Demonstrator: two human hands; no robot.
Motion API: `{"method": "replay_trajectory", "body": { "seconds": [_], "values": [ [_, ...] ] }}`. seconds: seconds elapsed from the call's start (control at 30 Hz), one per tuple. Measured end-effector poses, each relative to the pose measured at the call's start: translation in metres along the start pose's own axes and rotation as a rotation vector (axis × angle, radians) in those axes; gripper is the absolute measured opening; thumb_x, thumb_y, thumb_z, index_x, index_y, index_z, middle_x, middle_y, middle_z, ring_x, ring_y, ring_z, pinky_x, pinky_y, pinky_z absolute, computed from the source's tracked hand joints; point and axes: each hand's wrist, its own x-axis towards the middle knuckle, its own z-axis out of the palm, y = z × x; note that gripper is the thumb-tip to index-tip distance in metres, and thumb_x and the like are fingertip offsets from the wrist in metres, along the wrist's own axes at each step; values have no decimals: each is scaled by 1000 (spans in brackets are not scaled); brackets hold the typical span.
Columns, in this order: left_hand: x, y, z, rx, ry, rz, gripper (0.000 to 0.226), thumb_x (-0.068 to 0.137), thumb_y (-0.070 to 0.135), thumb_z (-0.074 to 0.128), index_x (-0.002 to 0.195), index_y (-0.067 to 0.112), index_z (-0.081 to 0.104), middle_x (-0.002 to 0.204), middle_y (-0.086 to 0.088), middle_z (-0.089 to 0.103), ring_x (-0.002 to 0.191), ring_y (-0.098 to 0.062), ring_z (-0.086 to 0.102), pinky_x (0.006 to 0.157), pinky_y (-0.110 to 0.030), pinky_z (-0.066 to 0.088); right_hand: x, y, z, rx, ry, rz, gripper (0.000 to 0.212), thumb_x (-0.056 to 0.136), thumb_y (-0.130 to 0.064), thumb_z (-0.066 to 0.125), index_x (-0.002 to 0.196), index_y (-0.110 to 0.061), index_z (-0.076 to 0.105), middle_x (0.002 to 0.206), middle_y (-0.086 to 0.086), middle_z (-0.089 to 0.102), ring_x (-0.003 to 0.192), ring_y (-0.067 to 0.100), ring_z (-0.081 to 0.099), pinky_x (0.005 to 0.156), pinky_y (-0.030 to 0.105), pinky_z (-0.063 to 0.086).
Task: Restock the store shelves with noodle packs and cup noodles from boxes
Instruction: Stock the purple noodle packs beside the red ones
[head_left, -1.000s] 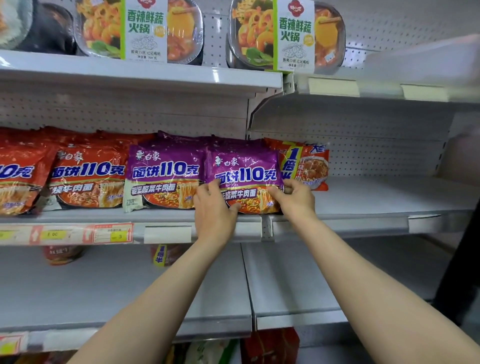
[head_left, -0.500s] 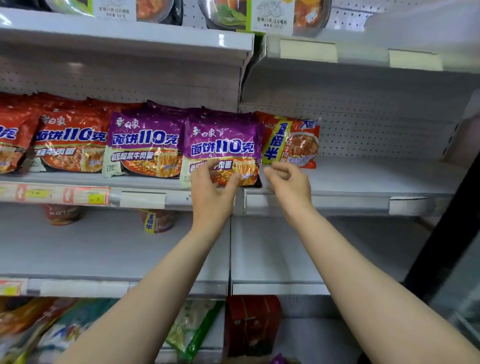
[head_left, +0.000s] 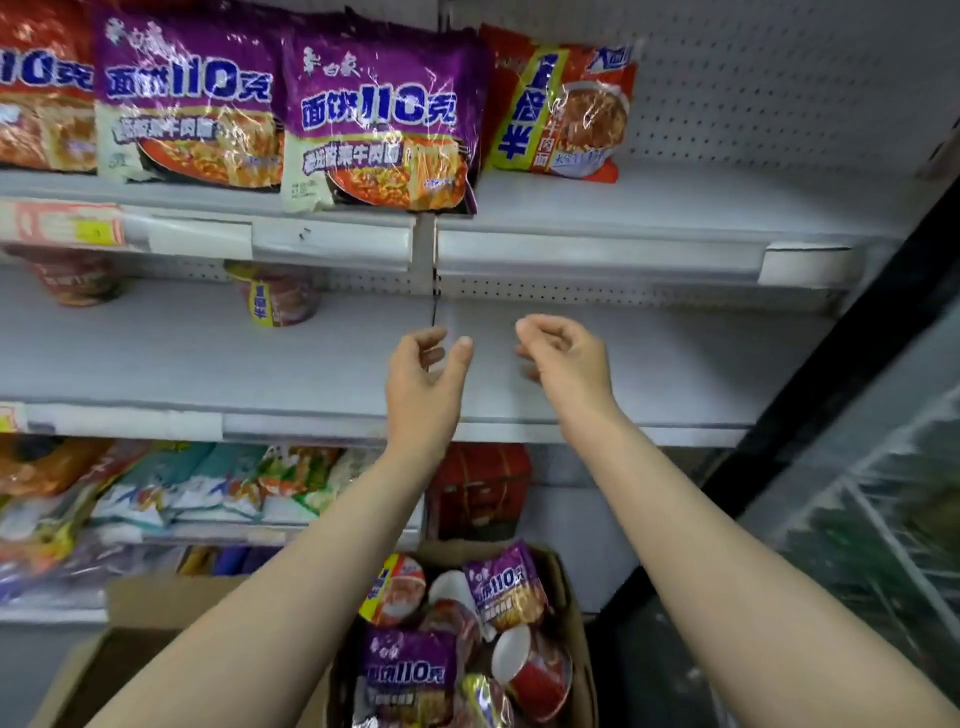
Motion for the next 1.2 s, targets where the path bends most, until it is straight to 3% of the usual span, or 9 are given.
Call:
{"method": "replay_trajectory", "body": {
  "seconds": [0.13, 0.3, 0.37, 0.47, 0.6, 0.7, 0.8, 1.03, 1.2],
  "values": [
    [-33, -42, 10, 48, -42, -130, 32, 94, 42, 68, 116, 21, 61, 115, 0, 65, 107, -10, 61, 89, -23, 49, -13, 57, -15, -54, -4, 136, 10, 93, -33, 70, 100, -25, 69, 97, -2, 75, 91, 16, 73, 87, 40, 61],
    [-75, -96, 18, 78, -91, -379, 31, 94, 33, 69, 112, 9, 64, 92, 6, 66, 82, 2, 61, 72, -11, 51, -37, 134, -30, -108, 10, 306, 8, 95, -27, 69, 100, -21, 70, 95, 0, 74, 92, 16, 71, 72, 25, 57],
    [-88, -113, 22, 54, -131, -480, 36, 94, 34, 69, 114, 5, 62, 96, -3, 69, 83, -4, 65, 74, -14, 53, -47, 161, -36, -162, 4, 358, 11, 95, -30, 68, 102, -21, 71, 95, -2, 74, 90, 12, 70, 70, 22, 54],
    [-103, -142, 29, 8, -170, -624, 34, 95, 32, 68, 111, 3, 57, 90, -8, 69, 76, -2, 71, 70, -19, 56, -54, 205, -38, -204, 11, 460, 14, 91, -38, 71, 97, -26, 73, 93, -5, 75, 91, 14, 71, 81, 32, 59],
    [-123, -186, 38, 135, -222, -722, 47, 88, 56, 67, 111, 15, 63, 106, -3, 70, 103, -21, 66, 94, -44, 54, -66, 263, -40, -200, 4, 609, 30, 78, -55, 73, 92, -28, 73, 95, -5, 76, 92, 16, 73, 86, 45, 61],
    [-134, -208, 46, 105, -209, -801, 32, 95, 43, 65, 110, 15, 59, 100, 0, 66, 93, -17, 65, 77, -32, 54, -69, 283, -41, -203, 47, 682, 9, 90, -38, 72, 88, -29, 70, 96, -1, 75, 90, 19, 73, 83, 46, 62],
    [-140, -229, 52, 106, -204, -876, 32, 95, 42, 65, 110, 16, 56, 96, 1, 64, 79, -11, 62, 63, -27, 47, -67, 310, -42, -249, 51, 712, 11, 92, -34, 70, 83, -29, 68, 96, -1, 73, 90, 20, 71, 85, 45, 62],
    [-151, -286, 64, 123, -228, -980, 19, 97, 41, 61, 97, 23, 55, 87, 9, 59, 82, -8, 57, 85, -35, 49, -64, 373, -44, -330, 15, 774, 14, 95, -39, 66, 100, -26, 68, 110, 3, 72, 97, 19, 69, 90, 41, 59],
    [-155, -331, 69, 71, -219, -1070, 27, 96, 44, 61, 110, 23, 52, 93, 9, 54, 90, -12, 54, 84, -36, 45, -52, 422, -38, -396, 10, 805, 11, 97, -40, 63, 98, -29, 66, 102, -3, 68, 91, 15, 65, 69, 26, 51]
  ]
}}
